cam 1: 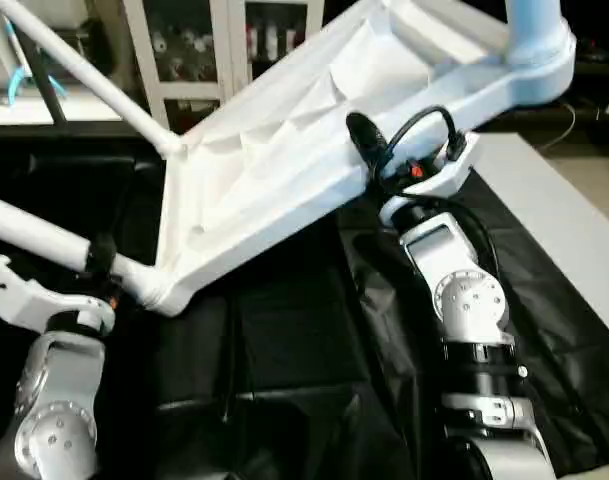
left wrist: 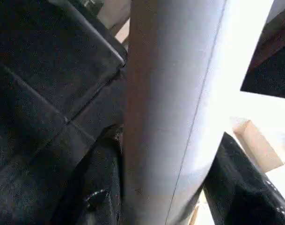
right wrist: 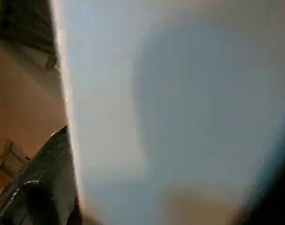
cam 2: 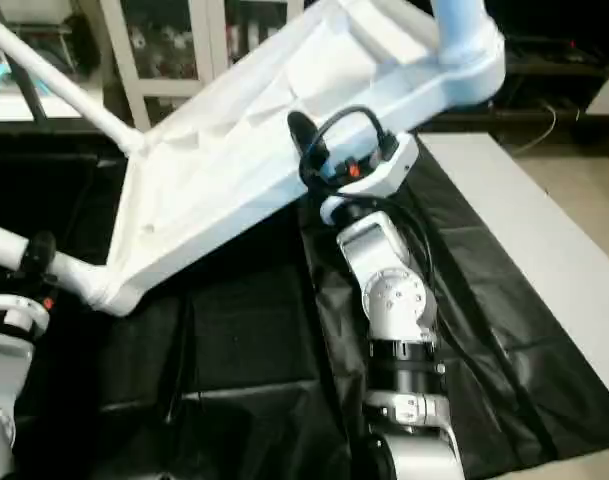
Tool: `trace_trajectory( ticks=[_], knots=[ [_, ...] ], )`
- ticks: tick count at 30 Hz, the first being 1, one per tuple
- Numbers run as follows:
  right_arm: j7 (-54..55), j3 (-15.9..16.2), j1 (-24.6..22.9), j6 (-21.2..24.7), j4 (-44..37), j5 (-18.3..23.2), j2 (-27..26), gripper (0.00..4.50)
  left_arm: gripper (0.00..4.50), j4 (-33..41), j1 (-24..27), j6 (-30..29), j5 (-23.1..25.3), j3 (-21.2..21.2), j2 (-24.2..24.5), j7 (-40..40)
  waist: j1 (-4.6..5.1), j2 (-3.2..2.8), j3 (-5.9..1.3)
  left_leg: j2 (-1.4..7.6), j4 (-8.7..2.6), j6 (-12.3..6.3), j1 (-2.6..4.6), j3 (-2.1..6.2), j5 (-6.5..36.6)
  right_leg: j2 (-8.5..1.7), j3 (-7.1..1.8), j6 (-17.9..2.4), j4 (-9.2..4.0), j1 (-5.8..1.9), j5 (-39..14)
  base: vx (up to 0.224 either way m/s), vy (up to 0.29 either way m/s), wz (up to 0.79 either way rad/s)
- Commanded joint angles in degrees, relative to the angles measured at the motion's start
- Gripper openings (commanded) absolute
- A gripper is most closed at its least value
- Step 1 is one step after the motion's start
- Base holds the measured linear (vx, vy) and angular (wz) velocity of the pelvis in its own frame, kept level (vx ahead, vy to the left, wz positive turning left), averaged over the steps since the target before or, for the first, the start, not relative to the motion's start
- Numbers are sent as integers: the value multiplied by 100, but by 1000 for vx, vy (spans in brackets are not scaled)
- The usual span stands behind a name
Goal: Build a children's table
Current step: Flip table
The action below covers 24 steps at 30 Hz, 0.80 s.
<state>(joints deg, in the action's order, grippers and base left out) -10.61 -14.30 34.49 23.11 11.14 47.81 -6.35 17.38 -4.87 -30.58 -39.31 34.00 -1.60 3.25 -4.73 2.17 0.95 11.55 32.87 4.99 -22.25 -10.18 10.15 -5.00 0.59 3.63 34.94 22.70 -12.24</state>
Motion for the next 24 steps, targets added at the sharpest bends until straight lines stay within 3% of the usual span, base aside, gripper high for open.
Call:
trace_trajectory(
  ticks=[1, 4, 14, 21, 24],
  knots=[
    [57, -68, 27, 33, -30, 127, -2, 450, 200, -584, 276, -236, -2, 62, -188, 127, 21, 62, -220, 65, -396, 308, 73, 1, 1025, -72, -69, 8, -418, -111, -537, 0, 0, 0],
    [231, -257, 115, 167, -6, 268, -69, 450, 200, -581, 339, -21, 0, -32, -189, 159, 1, 74, -228, 43, -351, 157, 80, -28, 694, -60, -72, -112, -365, -146, 60, 0, 0, 0],
    [496, -483, 172, 262, 28, 477, -88, 368, 200, -590, 320, 353, 239, -101, -237, 177, 18, 73, -225, 59, -348, 160, 100, -42, 827, -67, -79, -96, -384, -149, -308, 0, 0, 0],
    [586, -516, 192, 320, 16, 493, -89, 308, 200, -616, 364, 598, 364, -211, -188, 155, 34, 92, -239, 50, -319, 93, 101, -52, 629, -56, -79, -189, -346, -165, 27, 0, 0, 0],
    [611, -537, 227, 317, 56, 463, -85, 284, 200, -626, 374, 660, 420, -232, -171, 145, 37, 81, -238, 60, -318, 95, 109, -54, 671, -63, -80, -195, -352, -157, -96, 0, 0, 0]
  ],
)
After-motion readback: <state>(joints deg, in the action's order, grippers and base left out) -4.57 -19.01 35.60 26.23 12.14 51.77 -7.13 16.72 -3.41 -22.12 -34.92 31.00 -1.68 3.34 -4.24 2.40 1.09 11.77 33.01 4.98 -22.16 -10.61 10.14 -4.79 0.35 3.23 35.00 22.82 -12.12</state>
